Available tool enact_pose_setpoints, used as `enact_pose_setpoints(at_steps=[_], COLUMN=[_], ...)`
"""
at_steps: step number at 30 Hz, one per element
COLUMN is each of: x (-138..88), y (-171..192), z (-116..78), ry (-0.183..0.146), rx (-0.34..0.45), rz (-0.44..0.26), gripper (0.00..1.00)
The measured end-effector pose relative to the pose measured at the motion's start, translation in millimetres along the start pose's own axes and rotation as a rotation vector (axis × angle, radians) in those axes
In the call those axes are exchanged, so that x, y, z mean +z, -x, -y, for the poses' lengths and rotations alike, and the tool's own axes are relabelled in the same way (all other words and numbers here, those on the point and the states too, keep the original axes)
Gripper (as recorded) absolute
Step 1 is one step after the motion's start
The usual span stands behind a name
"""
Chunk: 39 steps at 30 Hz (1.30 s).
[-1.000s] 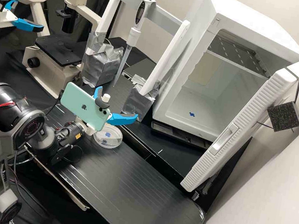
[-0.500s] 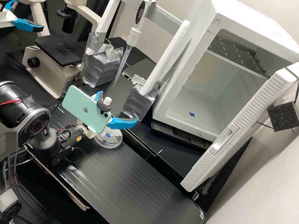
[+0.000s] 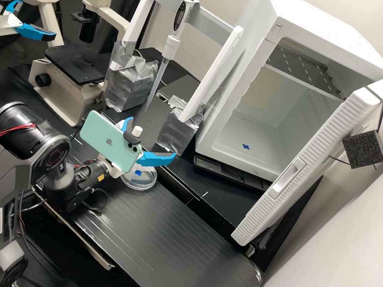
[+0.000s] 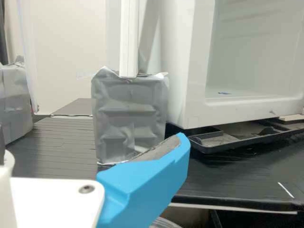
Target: Close the bottle
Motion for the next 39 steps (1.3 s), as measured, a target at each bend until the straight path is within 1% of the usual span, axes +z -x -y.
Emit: enact_pose_setpoints(at_steps=[8,14,19,23,26,29,30,32,37,39], x=[-4,-13,-13,-13,-15,-22,-25,-32,-51,-60], y=[0,2,2,2,3,6,8,13,22,25], z=[4.2,5.7,5.8,5.8,3.8,-0.5,-1.6,-2.9,2.0,8.9], ry=[-0.002,0.013,0.024,0.023,0.024,0.027,0.019,0.014,0.018,0.019], rx=[-0.016,-0.023,-0.023,-0.023,-0.017,-0.011,-0.012,-0.011,-0.053,-0.094], rz=[-0.015,-0.052,-0.053,-0.053,-0.066,-0.101,-0.121,-0.152,-0.259,-0.310], gripper=[1.00,1.00,1.00,1.00,1.00,1.00,1.00,1.00,1.00,1.00])
